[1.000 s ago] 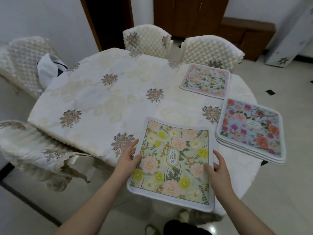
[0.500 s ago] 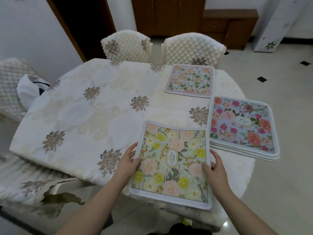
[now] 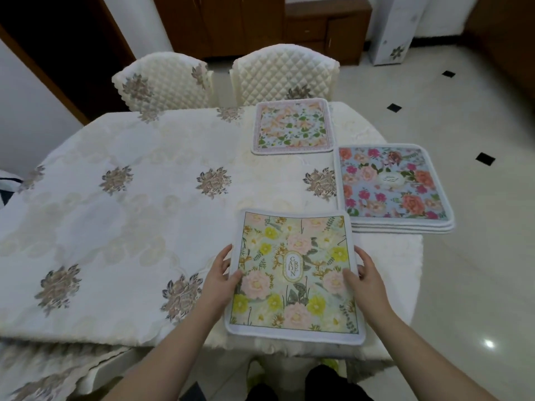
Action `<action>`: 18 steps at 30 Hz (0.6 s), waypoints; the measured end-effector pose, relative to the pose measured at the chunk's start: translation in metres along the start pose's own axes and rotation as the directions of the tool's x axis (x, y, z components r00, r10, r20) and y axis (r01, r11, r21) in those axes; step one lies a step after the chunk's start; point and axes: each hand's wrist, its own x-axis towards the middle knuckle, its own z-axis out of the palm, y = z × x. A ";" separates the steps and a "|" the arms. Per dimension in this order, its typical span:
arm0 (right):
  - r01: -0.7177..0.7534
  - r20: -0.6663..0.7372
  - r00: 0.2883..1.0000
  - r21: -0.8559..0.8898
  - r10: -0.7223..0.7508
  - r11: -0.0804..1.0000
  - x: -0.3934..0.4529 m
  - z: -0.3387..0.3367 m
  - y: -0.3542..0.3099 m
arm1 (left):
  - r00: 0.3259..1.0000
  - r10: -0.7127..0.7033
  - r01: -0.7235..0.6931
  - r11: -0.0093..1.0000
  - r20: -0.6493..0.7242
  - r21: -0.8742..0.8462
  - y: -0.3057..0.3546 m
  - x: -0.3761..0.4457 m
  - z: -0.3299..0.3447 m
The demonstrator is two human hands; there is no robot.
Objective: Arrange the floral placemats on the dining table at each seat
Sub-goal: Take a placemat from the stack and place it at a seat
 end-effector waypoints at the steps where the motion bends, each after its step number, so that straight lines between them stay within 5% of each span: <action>1: -0.006 -0.015 1.000 0.002 0.006 1.000 -0.002 0.004 0.001 | 1.000 0.005 -0.005 1.000 0.021 0.008 -0.002 0.003 -0.004; 12: -0.036 -0.121 0.992 -0.114 0.022 0.993 -0.014 0.030 0.027 | 0.985 0.000 -0.023 0.992 0.173 0.127 -0.020 0.016 -0.025; 18: -0.029 -0.160 0.987 -0.216 -0.006 0.976 -0.011 0.025 0.026 | 0.991 0.043 -0.073 0.968 0.128 0.239 -0.028 0.023 -0.025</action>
